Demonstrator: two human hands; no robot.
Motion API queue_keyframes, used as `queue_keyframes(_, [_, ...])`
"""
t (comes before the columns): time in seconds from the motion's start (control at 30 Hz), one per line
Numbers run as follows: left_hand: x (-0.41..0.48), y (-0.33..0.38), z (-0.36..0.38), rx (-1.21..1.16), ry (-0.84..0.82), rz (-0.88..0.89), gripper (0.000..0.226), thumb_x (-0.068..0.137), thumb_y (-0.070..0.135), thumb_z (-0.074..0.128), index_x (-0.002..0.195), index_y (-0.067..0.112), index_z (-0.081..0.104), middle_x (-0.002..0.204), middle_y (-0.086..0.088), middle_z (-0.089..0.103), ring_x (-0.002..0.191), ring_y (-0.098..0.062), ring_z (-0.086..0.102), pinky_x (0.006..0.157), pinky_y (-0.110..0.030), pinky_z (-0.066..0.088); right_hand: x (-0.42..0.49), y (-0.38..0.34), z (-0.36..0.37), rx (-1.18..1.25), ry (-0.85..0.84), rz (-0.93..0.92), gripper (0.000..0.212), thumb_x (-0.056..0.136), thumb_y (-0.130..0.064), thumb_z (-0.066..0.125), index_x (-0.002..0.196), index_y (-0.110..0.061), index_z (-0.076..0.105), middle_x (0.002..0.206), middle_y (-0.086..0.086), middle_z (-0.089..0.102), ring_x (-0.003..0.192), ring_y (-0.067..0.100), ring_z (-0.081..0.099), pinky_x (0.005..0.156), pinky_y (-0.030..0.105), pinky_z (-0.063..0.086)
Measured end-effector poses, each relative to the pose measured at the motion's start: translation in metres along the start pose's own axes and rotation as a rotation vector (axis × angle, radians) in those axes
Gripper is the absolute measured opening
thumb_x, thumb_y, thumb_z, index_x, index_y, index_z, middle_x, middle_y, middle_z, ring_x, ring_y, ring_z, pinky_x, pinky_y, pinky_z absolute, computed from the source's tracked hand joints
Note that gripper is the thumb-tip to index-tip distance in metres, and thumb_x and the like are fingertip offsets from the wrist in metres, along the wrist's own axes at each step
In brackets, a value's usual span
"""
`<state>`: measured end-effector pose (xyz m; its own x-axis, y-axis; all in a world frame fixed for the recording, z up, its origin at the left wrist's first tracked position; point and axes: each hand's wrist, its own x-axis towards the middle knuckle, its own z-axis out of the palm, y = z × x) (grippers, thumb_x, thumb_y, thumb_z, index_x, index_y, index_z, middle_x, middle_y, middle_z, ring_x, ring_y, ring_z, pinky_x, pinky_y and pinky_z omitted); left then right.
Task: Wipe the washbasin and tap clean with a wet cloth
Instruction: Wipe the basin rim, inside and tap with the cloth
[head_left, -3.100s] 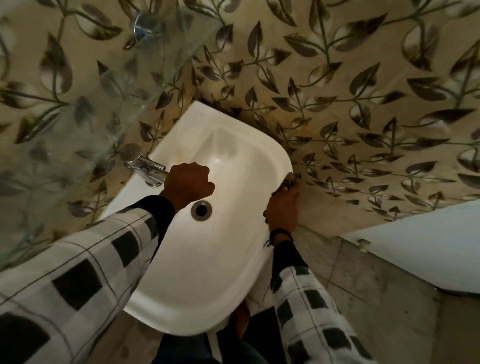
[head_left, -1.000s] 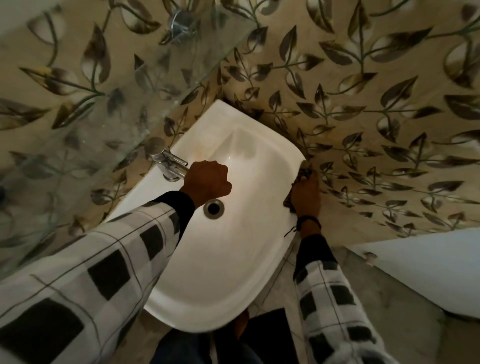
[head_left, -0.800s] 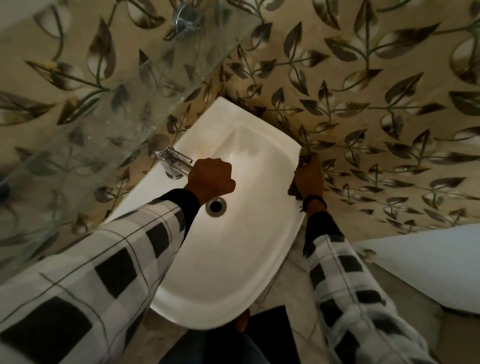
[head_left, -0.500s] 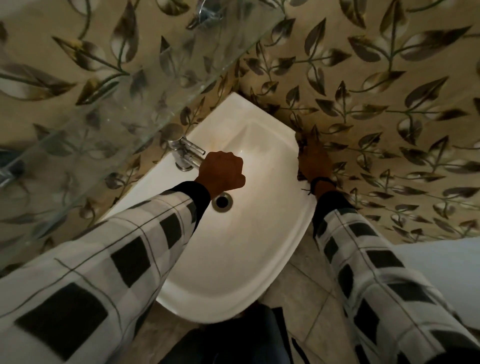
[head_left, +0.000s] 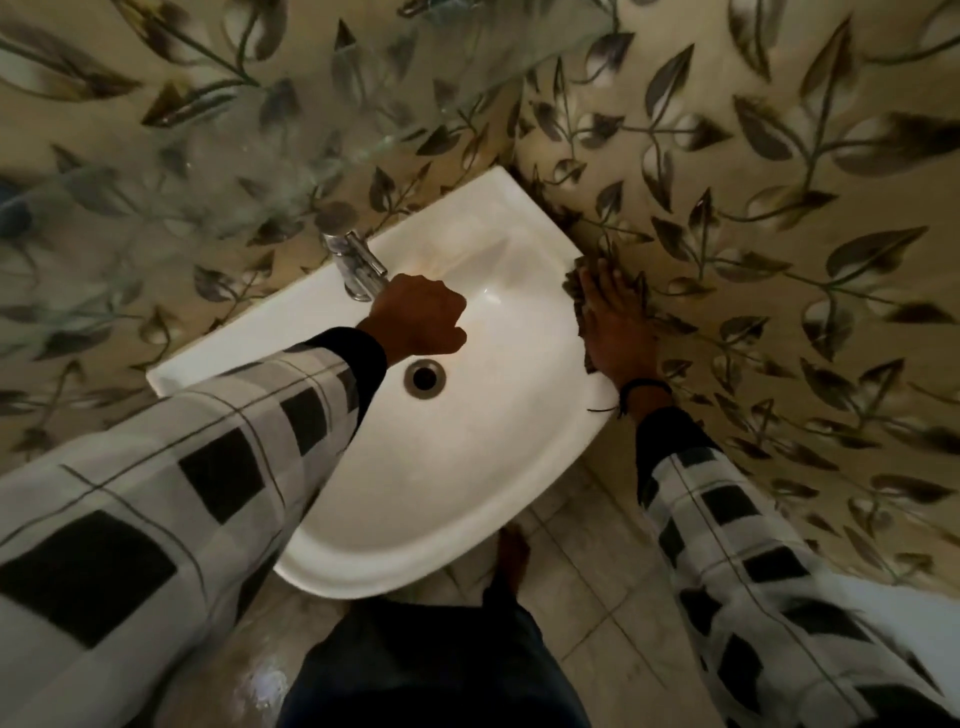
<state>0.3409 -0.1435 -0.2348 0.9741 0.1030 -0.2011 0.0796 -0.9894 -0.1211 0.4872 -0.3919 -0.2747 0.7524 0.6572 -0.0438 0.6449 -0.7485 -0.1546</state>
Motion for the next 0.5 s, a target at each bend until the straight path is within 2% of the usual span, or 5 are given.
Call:
queue_keyframes(0.13, [0.001, -0.001, -0.002, -0.005, -0.049, -0.022, 0.033, 0.086, 0.052, 0.049, 0.093, 0.025, 0.066, 0.092, 0.0, 0.071, 0.086, -0.028, 0.067, 0.074, -0.033, 0.041, -0.018, 0.009, 0.003, 0.075, 0.028, 0.012, 0.051, 0.106, -0.018, 0.031, 0.155, -0.009, 0.019, 0.163, 0.013, 0.012, 0.152, 0.03, 0.008, 0.123, 0.043, 0.01])
queue_keyframes(0.27, [0.003, -0.001, 0.001, -0.024, -0.072, -0.057, 0.031, 0.087, 0.052, 0.049, 0.094, 0.026, 0.064, 0.093, -0.001, 0.07, 0.088, -0.029, 0.066, 0.072, -0.032, 0.039, -0.025, 0.011, 0.01, 0.017, 0.029, 0.044, 0.052, 0.107, -0.021, 0.027, 0.156, -0.007, 0.015, 0.163, 0.015, 0.006, 0.152, 0.032, 0.005, 0.124, 0.043, 0.009])
queue_keyframes(0.37, [0.003, -0.004, 0.006, -0.019, -0.05, -0.062, 0.029, 0.088, 0.052, 0.049, 0.095, 0.027, 0.062, 0.093, 0.0, 0.07, 0.09, -0.027, 0.066, 0.072, -0.03, 0.038, -0.004, 0.01, 0.009, -0.084, 0.003, -0.022, 0.055, 0.105, -0.026, 0.023, 0.157, -0.011, 0.01, 0.164, 0.013, 0.005, 0.152, 0.029, 0.008, 0.123, 0.042, 0.009])
queue_keyframes(0.5, [0.003, -0.002, 0.003, 0.007, -0.022, -0.05, 0.028, 0.088, 0.048, 0.049, 0.091, 0.025, 0.063, 0.085, 0.0, 0.069, 0.081, -0.027, 0.066, 0.066, -0.029, 0.039, 0.014, 0.013, 0.005, -0.102, -0.021, -0.043, 0.056, 0.104, -0.03, 0.028, 0.157, -0.017, 0.014, 0.165, 0.008, 0.009, 0.15, 0.026, 0.015, 0.121, 0.044, 0.016])
